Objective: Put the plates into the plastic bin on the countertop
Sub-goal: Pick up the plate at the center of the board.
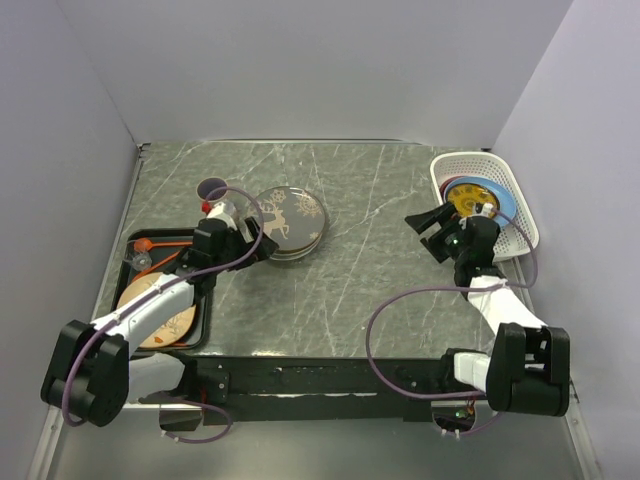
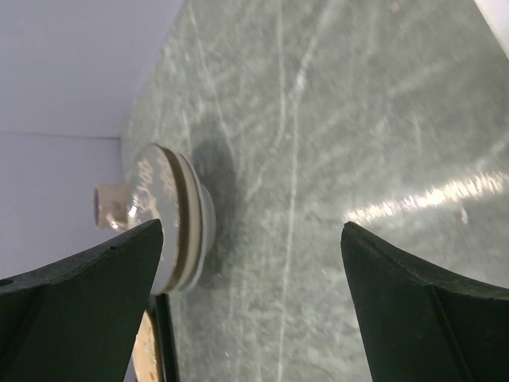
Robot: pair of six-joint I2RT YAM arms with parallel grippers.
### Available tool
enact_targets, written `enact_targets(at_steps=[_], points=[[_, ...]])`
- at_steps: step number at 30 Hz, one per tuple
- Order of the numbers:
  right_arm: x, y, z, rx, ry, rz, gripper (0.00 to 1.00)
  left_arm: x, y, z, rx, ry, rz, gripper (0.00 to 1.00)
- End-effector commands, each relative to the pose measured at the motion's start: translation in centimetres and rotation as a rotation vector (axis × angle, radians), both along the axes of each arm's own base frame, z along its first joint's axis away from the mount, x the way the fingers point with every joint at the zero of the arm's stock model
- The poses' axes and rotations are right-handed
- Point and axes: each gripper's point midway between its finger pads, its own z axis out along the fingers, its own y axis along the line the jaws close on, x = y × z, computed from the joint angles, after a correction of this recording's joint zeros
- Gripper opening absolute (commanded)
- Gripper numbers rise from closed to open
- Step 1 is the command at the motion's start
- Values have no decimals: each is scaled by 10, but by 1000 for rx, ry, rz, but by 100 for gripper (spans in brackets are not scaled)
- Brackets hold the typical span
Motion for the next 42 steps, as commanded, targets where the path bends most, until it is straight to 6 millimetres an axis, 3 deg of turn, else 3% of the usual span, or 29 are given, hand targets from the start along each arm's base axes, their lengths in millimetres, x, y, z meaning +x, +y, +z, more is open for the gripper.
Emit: enact_targets(at_steps=[1,7,12,17,24,27,31,42], points=[[-12,6,4,-39,-51,20,100,11,6,33,-61,-88,25,99],[-21,19,-2,-40,-40,55,100,19,17,39,-75,-112,73,99],[-25,26,-5,-39,-37,74,100,31,14,39,-76,-114,67,96],[-27,25,-7,-58,-31,72,100,41,11,30,-71,-89,64,93],[-31,22,-9,-86,-25,62,100,52,6,35,-81,-104,50,87],[-32,21,-10,-93,-22,60,100,54,1,33,-95,-103,31,79],[-33,19,-14,-109,-13,57,100,59,-3,24,-103,-84,16,70],[-32,17,-14,-126,-6,55,100,65,-9,2,-124,-44,11,67]])
